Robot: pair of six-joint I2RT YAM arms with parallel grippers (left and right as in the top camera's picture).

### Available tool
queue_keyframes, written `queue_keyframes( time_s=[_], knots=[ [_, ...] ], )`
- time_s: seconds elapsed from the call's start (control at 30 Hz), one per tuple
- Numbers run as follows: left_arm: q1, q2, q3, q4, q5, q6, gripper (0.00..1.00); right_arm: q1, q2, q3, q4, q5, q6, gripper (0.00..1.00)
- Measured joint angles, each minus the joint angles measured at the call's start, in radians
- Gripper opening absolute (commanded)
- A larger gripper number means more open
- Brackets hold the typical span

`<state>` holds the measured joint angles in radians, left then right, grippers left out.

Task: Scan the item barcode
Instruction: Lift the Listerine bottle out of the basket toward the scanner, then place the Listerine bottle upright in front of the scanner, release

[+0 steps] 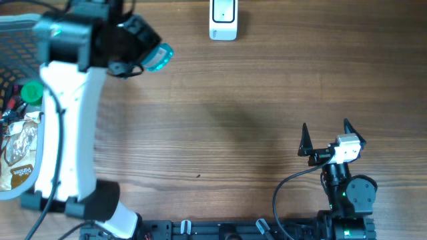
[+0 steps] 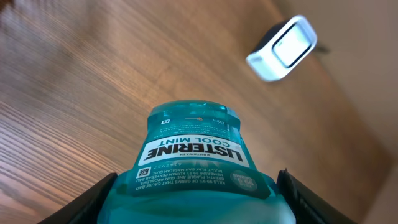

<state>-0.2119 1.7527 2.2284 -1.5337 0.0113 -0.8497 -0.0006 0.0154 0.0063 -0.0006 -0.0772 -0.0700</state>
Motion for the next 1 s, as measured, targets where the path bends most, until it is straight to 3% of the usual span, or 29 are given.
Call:
queue_keyframes(
  time_s=[0.3,0.43,0.93,1.0],
  knots=[
    [-0.155,0.194,0.000,-0.007,-0.061,0.089,0.58,0.000,0.000,0.000,0.000,0.000,0.000,1.00],
    [-0.214,0.263,0.000,0.008,-0.089,0.181,0.58,0.000,0.000,0.000,0.000,0.000,0.000,1.00],
    [-0.234,0.441,-0.029,0.181,-0.074,0.414,0.51,0.000,0.000,0.000,0.000,0.000,0.000,1.00],
    [-0.234,0.449,-0.067,0.220,-0.064,0.426,0.54,0.000,0.000,0.000,0.000,0.000,0.000,1.00]
  ],
)
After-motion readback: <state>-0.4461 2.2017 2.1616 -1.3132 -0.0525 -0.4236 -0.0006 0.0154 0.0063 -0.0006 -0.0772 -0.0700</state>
